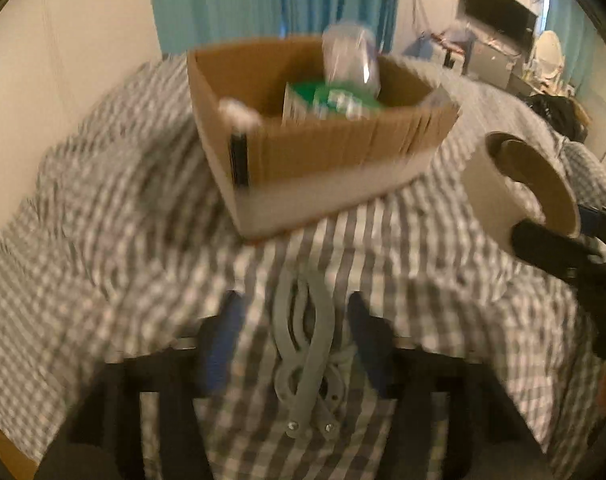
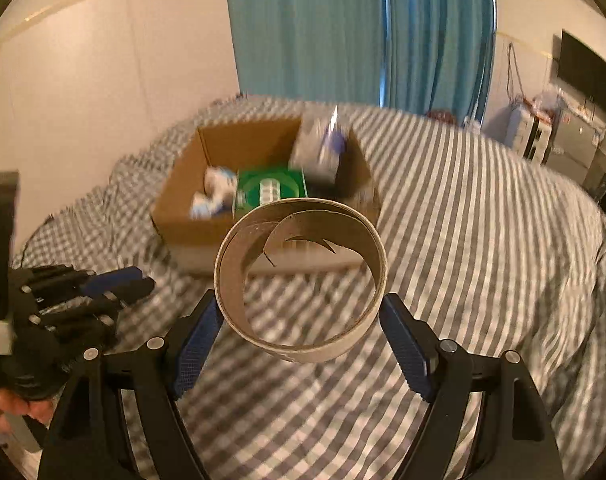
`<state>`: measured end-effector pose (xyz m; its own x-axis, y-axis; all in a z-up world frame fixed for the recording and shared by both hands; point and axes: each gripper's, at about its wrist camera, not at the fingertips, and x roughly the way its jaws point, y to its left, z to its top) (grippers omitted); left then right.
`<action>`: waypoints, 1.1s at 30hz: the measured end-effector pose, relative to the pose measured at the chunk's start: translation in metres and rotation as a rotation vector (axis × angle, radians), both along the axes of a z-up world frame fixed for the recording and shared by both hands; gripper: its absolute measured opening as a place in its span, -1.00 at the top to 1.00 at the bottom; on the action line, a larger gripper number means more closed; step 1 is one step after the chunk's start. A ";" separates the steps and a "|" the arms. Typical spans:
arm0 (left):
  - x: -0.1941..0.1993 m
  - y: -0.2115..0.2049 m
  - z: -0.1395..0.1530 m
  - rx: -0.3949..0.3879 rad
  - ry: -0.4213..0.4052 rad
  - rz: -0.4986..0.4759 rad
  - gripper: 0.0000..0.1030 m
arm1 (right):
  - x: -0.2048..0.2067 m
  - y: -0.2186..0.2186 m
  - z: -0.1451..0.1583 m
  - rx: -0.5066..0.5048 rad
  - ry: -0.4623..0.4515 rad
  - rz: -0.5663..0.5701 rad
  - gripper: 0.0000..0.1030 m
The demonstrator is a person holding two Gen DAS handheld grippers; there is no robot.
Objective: Organize objects
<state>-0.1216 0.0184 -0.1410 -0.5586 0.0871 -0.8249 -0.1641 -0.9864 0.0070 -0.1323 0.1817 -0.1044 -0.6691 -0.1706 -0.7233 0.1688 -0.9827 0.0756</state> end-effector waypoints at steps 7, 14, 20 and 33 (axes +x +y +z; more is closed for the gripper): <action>0.001 0.002 -0.041 0.086 -0.102 0.000 -0.17 | 0.004 0.013 -0.027 -0.032 -0.058 -0.024 -0.55; 0.006 -0.005 -0.037 0.113 -0.116 0.007 0.14 | 0.012 0.016 -0.024 -0.042 -0.052 -0.032 -0.55; 0.013 -0.015 -0.019 0.149 -0.090 0.021 0.14 | 0.024 0.010 -0.019 -0.035 -0.049 -0.031 -0.55; 0.027 -0.024 0.096 0.185 0.134 0.033 0.15 | 0.042 -0.001 0.033 -0.010 0.055 -0.016 -0.55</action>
<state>-0.0947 -0.0054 -0.0450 -0.6672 0.2100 -0.7147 -0.1416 -0.9777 -0.1551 -0.0901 0.1811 -0.0714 -0.7102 -0.1665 -0.6840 0.1574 -0.9846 0.0762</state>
